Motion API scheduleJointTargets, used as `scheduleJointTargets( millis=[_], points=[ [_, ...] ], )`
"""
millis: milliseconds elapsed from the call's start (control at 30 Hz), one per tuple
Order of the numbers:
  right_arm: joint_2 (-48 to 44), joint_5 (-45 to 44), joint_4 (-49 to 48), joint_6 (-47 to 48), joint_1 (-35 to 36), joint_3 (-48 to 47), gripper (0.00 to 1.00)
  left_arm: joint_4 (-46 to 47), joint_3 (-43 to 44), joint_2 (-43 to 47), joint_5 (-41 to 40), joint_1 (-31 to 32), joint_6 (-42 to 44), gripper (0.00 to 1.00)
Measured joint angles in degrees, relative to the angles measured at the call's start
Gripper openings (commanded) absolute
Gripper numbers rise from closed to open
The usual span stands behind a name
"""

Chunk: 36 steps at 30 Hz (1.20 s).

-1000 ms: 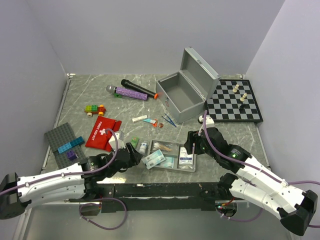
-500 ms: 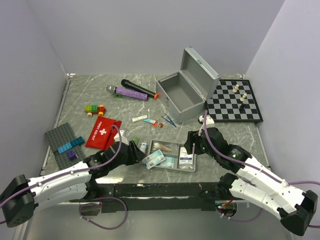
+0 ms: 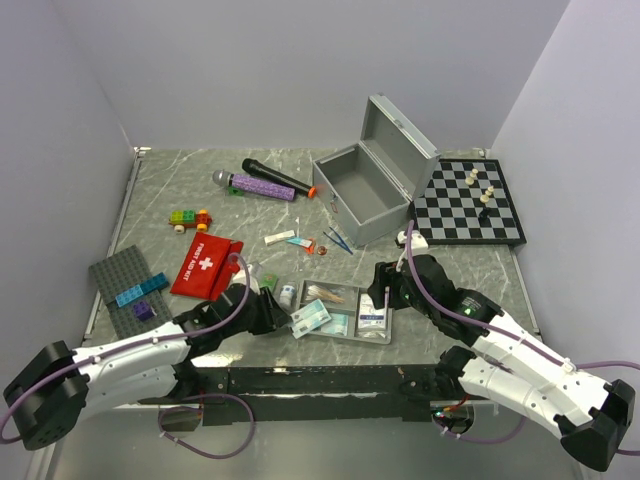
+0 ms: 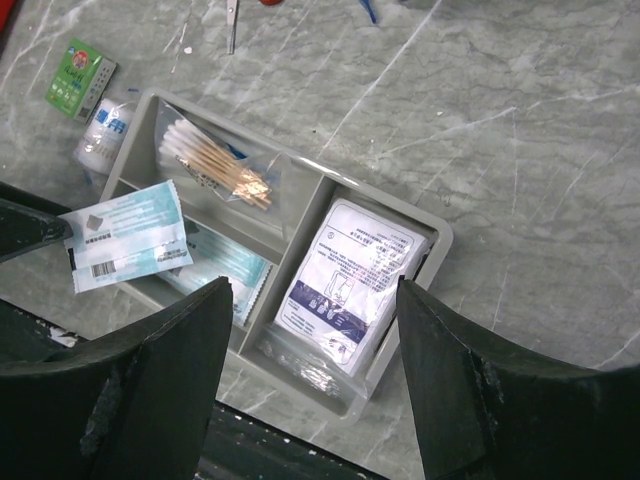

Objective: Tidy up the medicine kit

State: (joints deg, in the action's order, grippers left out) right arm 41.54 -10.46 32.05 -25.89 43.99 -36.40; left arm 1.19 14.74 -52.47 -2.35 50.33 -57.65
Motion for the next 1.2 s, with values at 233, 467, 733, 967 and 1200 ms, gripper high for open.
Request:
scheduleJointTargets(
  millis=[233, 467, 733, 967, 1200],
  points=[
    [0.2, 0.3, 0.0, 0.0, 0.0, 0.0, 0.73, 3.0, 0.0, -3.0, 2.1, -0.2, 1.8, 0.25],
    [0.2, 0.3, 0.0, 0.0, 0.0, 0.0, 0.73, 4.6, 0.1, -4.4, 3.2, -0.4, 2.9, 0.06],
    [0.8, 0.5, -0.2, 0.0, 0.0, 0.0, 0.73, 1.9, 1.9, 0.3, 3.1, -0.4, 6.8, 0.01],
    [1.2, 0.6, -0.4, 0.0, 0.0, 0.0, 0.73, 1.1, 5.7, -0.4, 4.0, -0.4, 11.5, 0.01],
    [1.2, 0.7, -0.4, 0.0, 0.0, 0.0, 0.73, 1.5, 12.5, -9.8, 9.2, -0.4, 16.7, 0.01]
  ],
)
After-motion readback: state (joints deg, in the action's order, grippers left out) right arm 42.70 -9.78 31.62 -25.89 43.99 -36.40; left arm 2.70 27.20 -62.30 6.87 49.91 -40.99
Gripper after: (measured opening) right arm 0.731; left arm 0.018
